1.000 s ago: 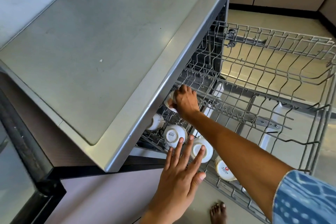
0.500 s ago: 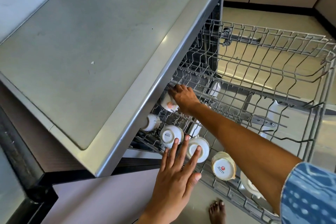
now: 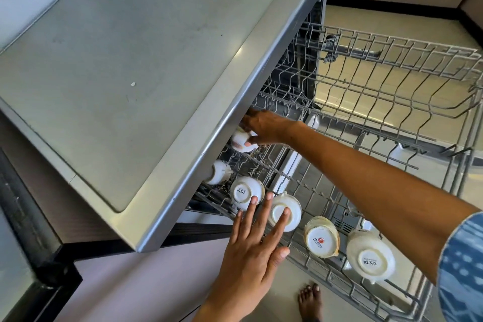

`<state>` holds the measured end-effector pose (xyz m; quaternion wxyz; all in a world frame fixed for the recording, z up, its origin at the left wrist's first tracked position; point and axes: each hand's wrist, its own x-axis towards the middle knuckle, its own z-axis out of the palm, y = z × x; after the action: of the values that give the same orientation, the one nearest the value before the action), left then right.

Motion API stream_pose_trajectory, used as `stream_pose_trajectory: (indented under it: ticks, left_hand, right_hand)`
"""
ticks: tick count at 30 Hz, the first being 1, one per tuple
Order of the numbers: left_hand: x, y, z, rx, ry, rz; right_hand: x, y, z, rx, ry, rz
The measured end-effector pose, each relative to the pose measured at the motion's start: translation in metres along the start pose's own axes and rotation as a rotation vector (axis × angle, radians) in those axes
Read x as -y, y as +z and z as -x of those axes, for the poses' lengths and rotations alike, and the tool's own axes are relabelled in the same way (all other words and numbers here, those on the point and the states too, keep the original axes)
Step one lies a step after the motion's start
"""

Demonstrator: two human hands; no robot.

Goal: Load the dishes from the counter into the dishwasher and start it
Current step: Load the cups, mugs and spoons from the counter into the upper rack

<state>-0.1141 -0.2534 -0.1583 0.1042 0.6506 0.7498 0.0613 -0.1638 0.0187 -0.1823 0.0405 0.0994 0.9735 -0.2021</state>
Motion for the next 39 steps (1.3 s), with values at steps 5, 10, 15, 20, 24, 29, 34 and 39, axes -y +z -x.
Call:
stream_pose_trajectory:
  ticks: [5,10,15,20,24,29,34,39]
  left_hand:
    - [0.000,-0.001,0.000,0.022,-0.008,-0.003]
    - [-0.001,-0.002,-0.001,0.016,-0.011,-0.015]
    - [-0.001,-0.001,-0.001,0.005,-0.014,-0.014]
    - [-0.001,-0.001,0.000,0.023,-0.014,-0.019]
    - [0.000,-0.001,0.000,0.021,-0.018,-0.010]
    - [-0.002,-0.002,0.000,0.006,-0.020,0.003]
    - [-0.002,-0.001,0.001,0.026,-0.022,-0.015]
    - [-0.018,-0.024,0.017,0.035,-0.087,-0.062]
  right_hand:
    - [0.016,0.012,-0.003,0.067,0.041,0.037]
    - [0.023,0.034,0.010,-0.041,0.169,0.095]
    - [0.030,0.047,0.019,-0.101,0.222,0.046]
    - [0.033,0.048,0.028,-0.135,0.211,0.044]
    - [0.029,0.046,0.040,-0.179,0.181,0.101]
    - [0.030,0.034,0.077,-0.321,0.198,0.131]
    - [0.056,0.023,0.137,-0.511,0.253,0.065]
    - [0.102,0.006,0.201,-0.615,0.255,-0.017]
